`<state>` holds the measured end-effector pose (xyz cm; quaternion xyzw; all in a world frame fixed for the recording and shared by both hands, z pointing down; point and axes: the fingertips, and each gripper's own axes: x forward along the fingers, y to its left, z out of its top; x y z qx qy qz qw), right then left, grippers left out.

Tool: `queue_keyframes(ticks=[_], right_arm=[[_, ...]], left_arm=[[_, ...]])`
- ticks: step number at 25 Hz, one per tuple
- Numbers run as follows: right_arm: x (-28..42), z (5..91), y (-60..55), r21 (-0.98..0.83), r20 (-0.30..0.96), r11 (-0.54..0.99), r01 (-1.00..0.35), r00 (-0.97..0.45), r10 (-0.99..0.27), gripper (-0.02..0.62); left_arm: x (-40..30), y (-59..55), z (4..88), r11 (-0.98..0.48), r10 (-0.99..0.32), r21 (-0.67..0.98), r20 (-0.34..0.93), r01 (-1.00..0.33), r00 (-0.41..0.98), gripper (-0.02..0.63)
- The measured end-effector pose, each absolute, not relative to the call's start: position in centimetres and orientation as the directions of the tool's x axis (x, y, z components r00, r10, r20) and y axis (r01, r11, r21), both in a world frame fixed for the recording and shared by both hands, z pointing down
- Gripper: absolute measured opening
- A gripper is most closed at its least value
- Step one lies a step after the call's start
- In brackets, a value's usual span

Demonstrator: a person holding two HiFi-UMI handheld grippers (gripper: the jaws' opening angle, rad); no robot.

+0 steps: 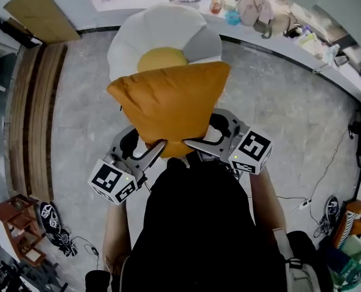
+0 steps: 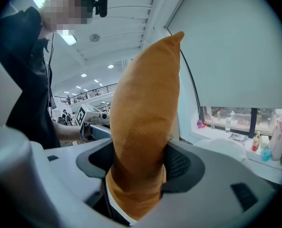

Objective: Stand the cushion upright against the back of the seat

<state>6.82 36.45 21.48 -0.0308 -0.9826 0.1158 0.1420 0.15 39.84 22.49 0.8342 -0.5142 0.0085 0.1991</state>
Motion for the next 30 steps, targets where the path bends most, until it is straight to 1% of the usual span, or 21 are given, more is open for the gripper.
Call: queue_keyframes(ticks=[10,21,30], right_arm=[[10.9,20.9,32.3,-0.222,0.246,0.975,0.029,-0.966,0.085,0.314],[16.0,22.2,27.4,-0.263,0.231,0.965,0.002,-0.971,0.065,0.314],[18.8,24.2,26.9,-0.3,0.26,0.953,0.042,-0.958,0.124,0.314]], left_arm=[[4.3,35.6,21.9,-0.387,-0.855,0.292,0.241,-0.875,0.459,0.288],[9.2,30.6,22.9,-0.382,-0.839,0.29,0.289,-0.877,0.461,0.29],[12.2,30.3,24.8,-0.319,-0.832,0.344,0.346,-0.883,0.435,0.295]])
